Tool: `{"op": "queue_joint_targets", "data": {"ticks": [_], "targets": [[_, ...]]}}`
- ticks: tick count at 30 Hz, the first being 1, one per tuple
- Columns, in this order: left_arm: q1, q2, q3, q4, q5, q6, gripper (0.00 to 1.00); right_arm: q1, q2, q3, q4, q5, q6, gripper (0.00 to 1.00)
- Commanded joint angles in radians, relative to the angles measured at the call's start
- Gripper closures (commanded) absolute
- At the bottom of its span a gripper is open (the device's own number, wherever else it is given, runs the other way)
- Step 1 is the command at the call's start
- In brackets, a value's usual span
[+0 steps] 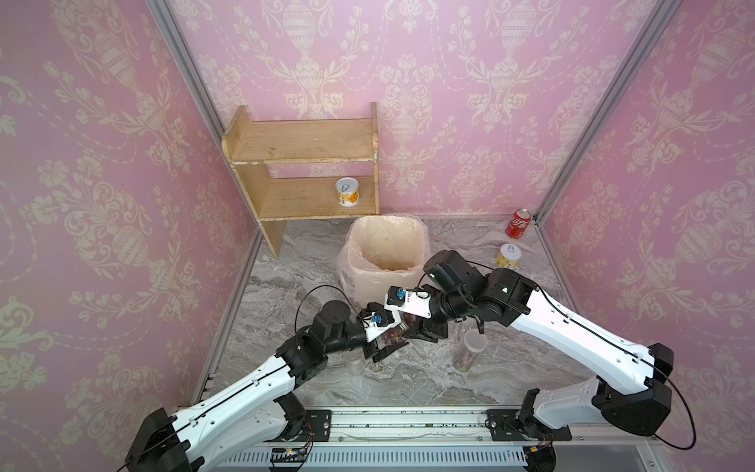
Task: Empty the moldy dried flower tea in the jars
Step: Adjust the jar.
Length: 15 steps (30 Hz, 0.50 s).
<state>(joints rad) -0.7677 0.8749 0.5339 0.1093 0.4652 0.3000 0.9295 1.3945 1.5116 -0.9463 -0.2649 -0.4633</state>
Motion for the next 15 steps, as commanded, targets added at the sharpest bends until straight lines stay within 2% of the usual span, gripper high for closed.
{"op": "queue_joint_targets", "data": {"ticks": [1,9,15], "targets": [[0.006,-0.024,-0.013,0.050,-0.004,-0.012,0.09,0.002,-0.016,-0.007,-0.011,-0.029,-0.005,0.54],[0.006,0.008,-0.007,0.083,0.030,-0.026,0.08,0.002,-0.010,0.002,-0.005,-0.047,0.006,0.54],[0.007,0.039,0.005,0.109,0.050,-0.041,0.16,0.002,-0.009,0.008,-0.002,-0.059,0.013,0.54]]}}
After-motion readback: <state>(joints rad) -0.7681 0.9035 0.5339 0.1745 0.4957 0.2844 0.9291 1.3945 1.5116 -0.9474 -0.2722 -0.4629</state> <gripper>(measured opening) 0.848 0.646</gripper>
